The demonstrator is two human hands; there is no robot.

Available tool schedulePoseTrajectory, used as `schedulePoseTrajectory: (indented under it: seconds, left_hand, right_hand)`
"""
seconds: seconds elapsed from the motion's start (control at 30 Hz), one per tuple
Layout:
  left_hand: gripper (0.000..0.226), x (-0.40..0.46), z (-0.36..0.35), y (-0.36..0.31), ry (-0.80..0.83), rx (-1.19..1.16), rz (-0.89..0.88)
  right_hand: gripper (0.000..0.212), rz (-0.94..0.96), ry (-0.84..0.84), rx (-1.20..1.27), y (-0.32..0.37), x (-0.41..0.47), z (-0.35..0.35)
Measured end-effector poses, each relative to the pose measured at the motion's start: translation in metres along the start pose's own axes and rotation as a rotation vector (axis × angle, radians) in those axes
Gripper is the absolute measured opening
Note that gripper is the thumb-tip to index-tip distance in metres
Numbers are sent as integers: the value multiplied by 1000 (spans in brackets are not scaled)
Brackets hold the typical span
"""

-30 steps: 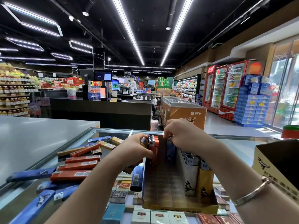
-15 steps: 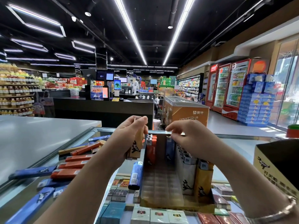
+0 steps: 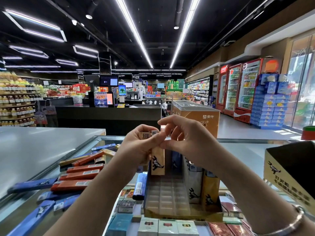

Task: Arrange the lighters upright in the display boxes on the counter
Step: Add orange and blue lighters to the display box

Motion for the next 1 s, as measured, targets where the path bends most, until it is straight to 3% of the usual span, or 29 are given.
schedulePoseTrajectory:
  seconds: [0.17, 0.37, 0.47, 0.57, 0.67, 0.77, 1.0]
  left_hand:
    - [30, 0, 0, 0, 21, 28, -27]
    - [23, 2, -2, -1, 10, 99, -22]
    - [28, 3, 5, -5, -92, 133, -54]
    - [31, 4, 19, -3, -220, 334, -35]
    - [37, 5, 20, 14, -114, 509, 184]
    - [26, 3, 16, 28, 55, 599, 368]
    - [26, 8, 18, 34, 87, 598, 385]
  right_hand:
    - [49, -68, 68, 122, -3, 1, -1]
    - [28, -119, 91, 75, -9, 2, -1]
    - [23, -165, 40, 76, -22, 3, 6]
    - [21, -221, 28, 91, -36, 4, 11]
    - [24, -212, 101, -66, -42, 8, 6]
    - [26, -184, 132, -186, -41, 15, 2]
    - [17, -129, 270, -344, -29, 31, -21]
Point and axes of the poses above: each hand's wrist, its own x-axis towards the middle knuckle, its own z-axis out of the back of the hand, y = z × x, the point moved 6 cm from there along x, towards the middle knuckle, and after that the axes turned 5 degrees about z, right-handed, at the moved point
